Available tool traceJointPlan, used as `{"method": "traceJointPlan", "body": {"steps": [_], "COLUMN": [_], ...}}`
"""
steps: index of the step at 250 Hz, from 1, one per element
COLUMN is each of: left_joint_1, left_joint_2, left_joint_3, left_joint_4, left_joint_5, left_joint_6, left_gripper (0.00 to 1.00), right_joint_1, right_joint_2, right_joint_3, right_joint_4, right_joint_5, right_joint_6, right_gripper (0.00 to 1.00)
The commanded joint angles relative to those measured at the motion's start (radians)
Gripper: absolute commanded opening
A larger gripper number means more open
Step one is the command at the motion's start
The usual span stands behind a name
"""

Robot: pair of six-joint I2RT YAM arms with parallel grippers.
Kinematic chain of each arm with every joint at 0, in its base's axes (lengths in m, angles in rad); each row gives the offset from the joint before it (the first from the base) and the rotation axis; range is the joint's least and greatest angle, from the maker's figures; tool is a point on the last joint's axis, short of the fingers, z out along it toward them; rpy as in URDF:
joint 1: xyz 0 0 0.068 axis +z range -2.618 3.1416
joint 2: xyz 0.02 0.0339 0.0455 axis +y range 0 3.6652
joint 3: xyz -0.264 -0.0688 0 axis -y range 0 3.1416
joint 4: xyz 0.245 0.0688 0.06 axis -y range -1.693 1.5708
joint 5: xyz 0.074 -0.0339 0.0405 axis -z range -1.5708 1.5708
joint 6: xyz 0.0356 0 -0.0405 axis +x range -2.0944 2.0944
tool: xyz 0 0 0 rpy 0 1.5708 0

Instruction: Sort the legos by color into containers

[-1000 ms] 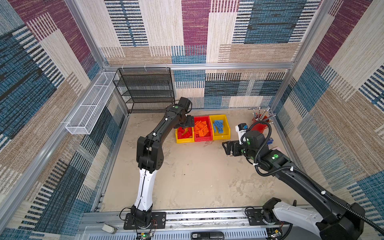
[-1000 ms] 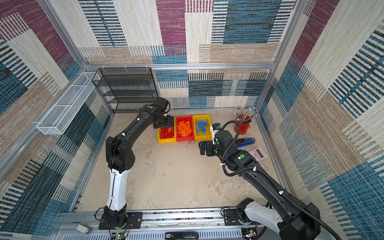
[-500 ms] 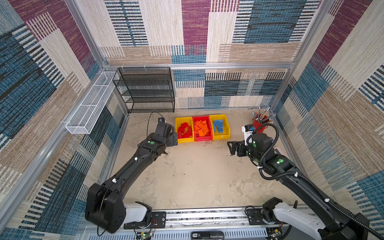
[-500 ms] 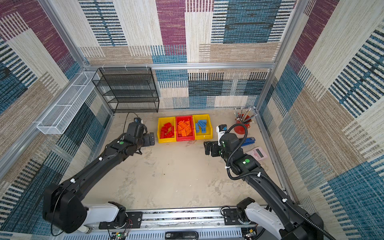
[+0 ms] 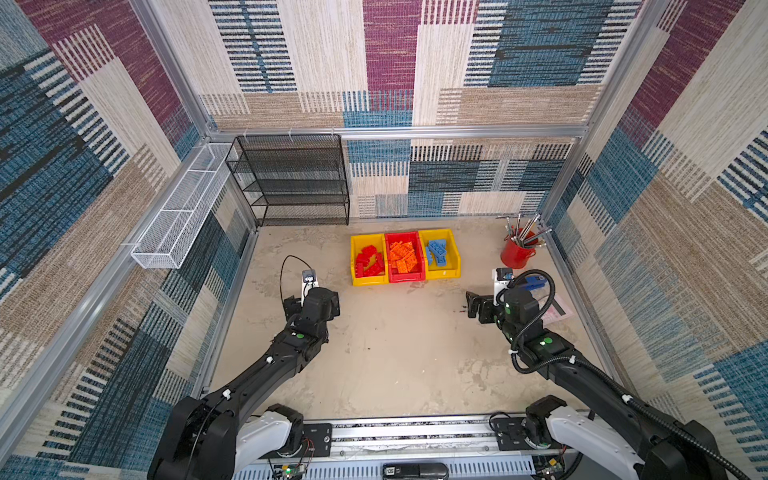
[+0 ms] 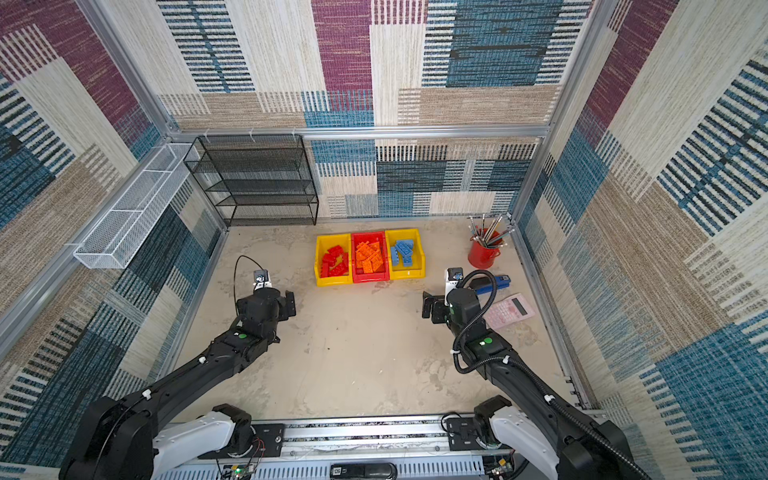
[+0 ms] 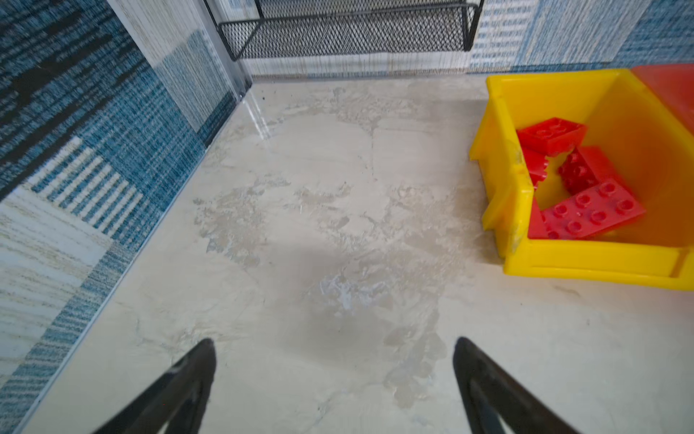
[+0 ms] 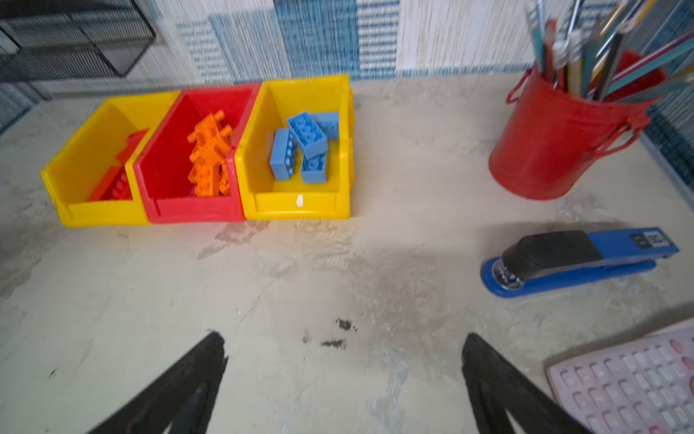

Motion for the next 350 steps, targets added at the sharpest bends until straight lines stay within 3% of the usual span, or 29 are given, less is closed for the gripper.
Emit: {"method": "traceJointPlan", "body": {"steps": [1, 44, 87, 137, 164, 189, 217, 236, 253, 263, 285, 350], "left_joint_1": [0.007, 0.075, 0.179, 0.307, 0.380, 0.403, 0.418, 0.427, 0.429, 0.433, 0.436, 0.438], "left_joint_2": [-0.027, 0.034, 0.168, 0.230, 0.333, 0.297, 0.435, 0.385, 0.431, 0.418, 0.431, 0.426], "left_joint_3": [-0.058, -0.183, -0.184, -0.177, -0.219, -0.185, -0.173, -0.096, -0.108, -0.088, -0.069, -0.072], "left_joint_4": [0.220, 0.523, 0.605, 0.667, 0.869, 0.731, 0.888, 0.648, 0.753, 0.688, 0.672, 0.673], "left_joint_5": [-0.038, -0.024, 0.096, 0.242, 0.325, 0.411, 0.491, 0.531, 0.563, 0.589, 0.647, 0.647], "left_joint_6": [0.137, 0.258, 0.215, 0.166, 0.131, 0.117, 0.147, 0.140, 0.157, 0.158, 0.185, 0.179], "left_gripper": [0.99, 0.99, 0.99, 0.99, 0.99, 0.99, 0.99, 1.00, 1.00, 1.00, 1.00, 1.00], "right_joint_1": [-0.017, -0.114, -0.188, -0.289, -0.318, -0.339, -0.395, -0.431, -0.435, -0.437, -0.444, -0.454], "right_joint_2": [-0.027, 0.092, 0.219, 0.347, 0.442, 0.495, 0.587, 0.615, 0.626, 0.636, 0.635, 0.635], "right_joint_3": [-0.099, -0.122, -0.100, -0.151, -0.175, -0.174, -0.186, -0.212, -0.210, -0.215, -0.229, -0.234], "right_joint_4": [0.332, 0.470, 0.607, 0.853, 0.986, 1.065, 1.176, 1.243, 1.247, 1.270, 1.288, 1.302], "right_joint_5": [0.081, 0.065, 0.051, 0.018, -0.005, -0.045, -0.155, -0.262, -0.295, -0.335, -0.356, -0.374], "right_joint_6": [-0.058, -0.055, -0.106, -0.142, -0.154, -0.194, -0.176, -0.174, -0.179, -0.193, -0.188, -0.188], "right_gripper": [0.99, 0.99, 0.99, 0.99, 0.99, 0.99, 0.99, 0.99, 0.99, 0.99, 0.99, 0.99]}}
